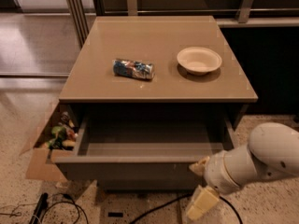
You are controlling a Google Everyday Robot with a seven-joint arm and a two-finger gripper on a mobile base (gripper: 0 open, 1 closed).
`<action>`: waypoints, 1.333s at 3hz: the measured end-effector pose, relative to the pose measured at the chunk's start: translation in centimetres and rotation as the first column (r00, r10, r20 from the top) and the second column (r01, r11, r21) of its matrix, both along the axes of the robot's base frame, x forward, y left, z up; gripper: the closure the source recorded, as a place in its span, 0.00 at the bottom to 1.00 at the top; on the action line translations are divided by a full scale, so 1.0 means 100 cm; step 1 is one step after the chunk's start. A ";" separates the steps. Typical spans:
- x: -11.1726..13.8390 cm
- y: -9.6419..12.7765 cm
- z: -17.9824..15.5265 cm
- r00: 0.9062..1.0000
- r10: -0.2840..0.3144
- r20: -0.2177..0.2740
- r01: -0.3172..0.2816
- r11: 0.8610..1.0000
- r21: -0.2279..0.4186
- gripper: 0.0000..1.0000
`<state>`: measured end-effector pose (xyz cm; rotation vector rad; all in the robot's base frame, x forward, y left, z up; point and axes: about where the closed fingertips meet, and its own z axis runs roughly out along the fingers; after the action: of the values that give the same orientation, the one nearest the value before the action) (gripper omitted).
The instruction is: Close top drawer
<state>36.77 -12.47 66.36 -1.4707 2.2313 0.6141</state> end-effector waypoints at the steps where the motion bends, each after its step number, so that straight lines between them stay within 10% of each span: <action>1: -0.001 0.000 0.000 1.000 0.000 0.000 0.000 1.000 0.000 0.18; 2: 0.028 0.002 0.006 0.999 -0.004 0.033 0.004 1.000 0.002 0.42; 3: 0.117 0.003 0.026 0.992 -0.022 0.127 0.024 1.000 -0.010 0.65; 4: 0.153 0.006 0.050 0.982 -0.028 0.188 0.029 1.000 -0.001 0.73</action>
Offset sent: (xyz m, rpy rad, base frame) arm 0.1932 0.0129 0.0421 0.0149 -0.2233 -0.0344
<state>52.05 -11.88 71.39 -1.4325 2.1046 0.4422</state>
